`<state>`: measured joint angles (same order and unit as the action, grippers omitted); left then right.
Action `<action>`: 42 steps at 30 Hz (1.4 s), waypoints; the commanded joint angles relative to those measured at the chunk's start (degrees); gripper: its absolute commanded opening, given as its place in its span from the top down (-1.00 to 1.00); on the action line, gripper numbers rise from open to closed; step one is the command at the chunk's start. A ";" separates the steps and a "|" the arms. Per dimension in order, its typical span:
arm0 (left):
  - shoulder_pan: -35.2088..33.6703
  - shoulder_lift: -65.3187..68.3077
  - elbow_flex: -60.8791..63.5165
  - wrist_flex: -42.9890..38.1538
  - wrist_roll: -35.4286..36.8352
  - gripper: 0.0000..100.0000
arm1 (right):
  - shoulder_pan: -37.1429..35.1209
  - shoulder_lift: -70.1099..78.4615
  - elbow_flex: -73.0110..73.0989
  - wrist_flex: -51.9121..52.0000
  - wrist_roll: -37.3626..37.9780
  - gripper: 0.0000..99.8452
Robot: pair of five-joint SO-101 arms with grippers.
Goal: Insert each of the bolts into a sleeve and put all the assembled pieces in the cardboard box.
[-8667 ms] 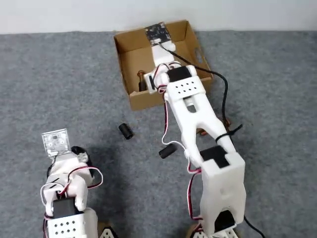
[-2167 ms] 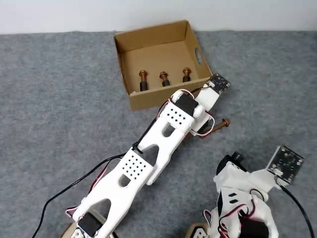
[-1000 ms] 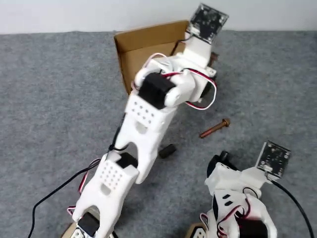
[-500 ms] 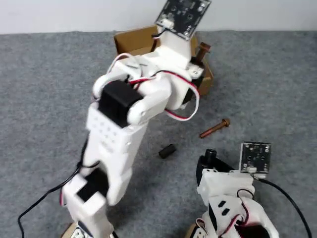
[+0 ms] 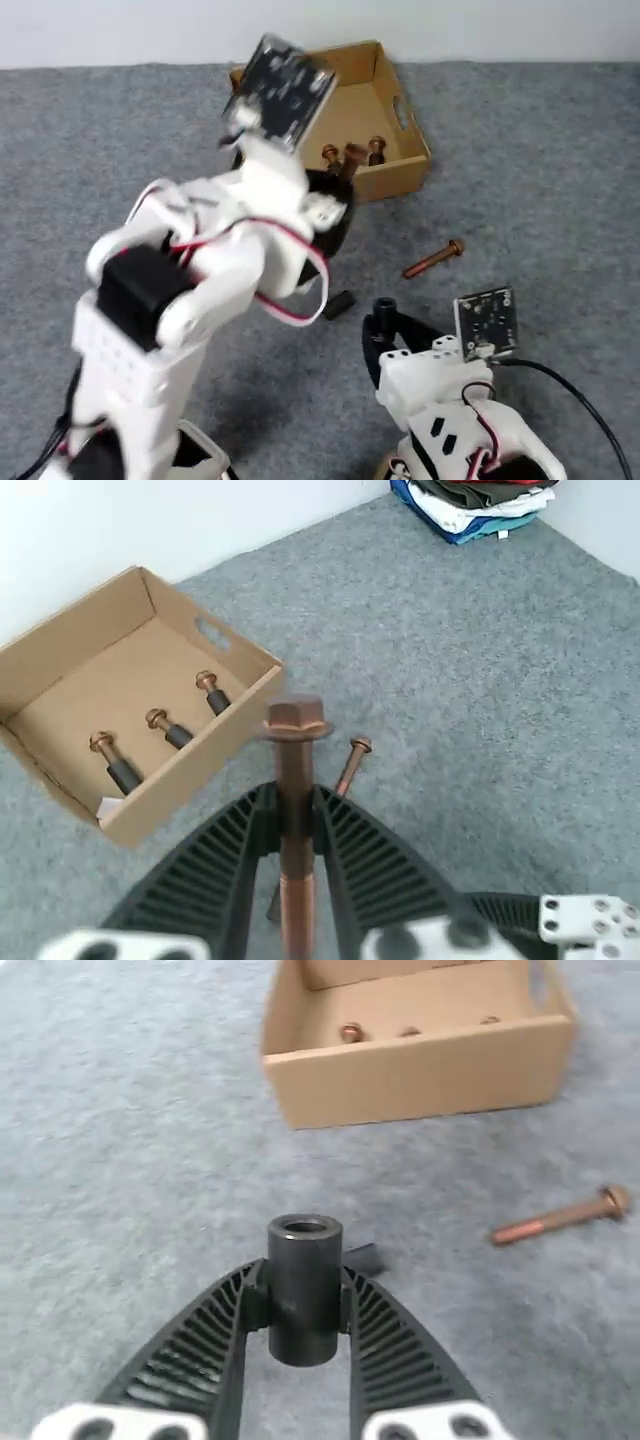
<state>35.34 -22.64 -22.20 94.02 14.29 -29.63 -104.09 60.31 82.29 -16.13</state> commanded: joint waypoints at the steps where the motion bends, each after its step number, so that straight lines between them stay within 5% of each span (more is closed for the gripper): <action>1: 0.00 -11.78 14.29 -7.82 2.11 0.99 | -2.95 0.48 -2.90 -1.63 0.70 0.98; 13: -0.26 -46.95 66.24 -38.51 17.32 0.99 | -9.54 0.57 4.31 -8.75 0.70 0.98; 19: 0.09 -65.32 82.51 -48.09 18.55 0.99 | -11.91 0.57 8.79 -14.90 1.93 0.98; 33: -0.62 -77.89 92.09 -48.53 23.47 0.99 | -14.99 0.57 12.22 -21.05 9.76 0.98; 42: -7.91 -77.89 97.10 -57.05 23.74 0.99 | -15.96 0.57 12.13 -21.23 10.81 0.98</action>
<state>28.13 -100.18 75.12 39.60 37.67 -45.27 -103.30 73.05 62.51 -5.93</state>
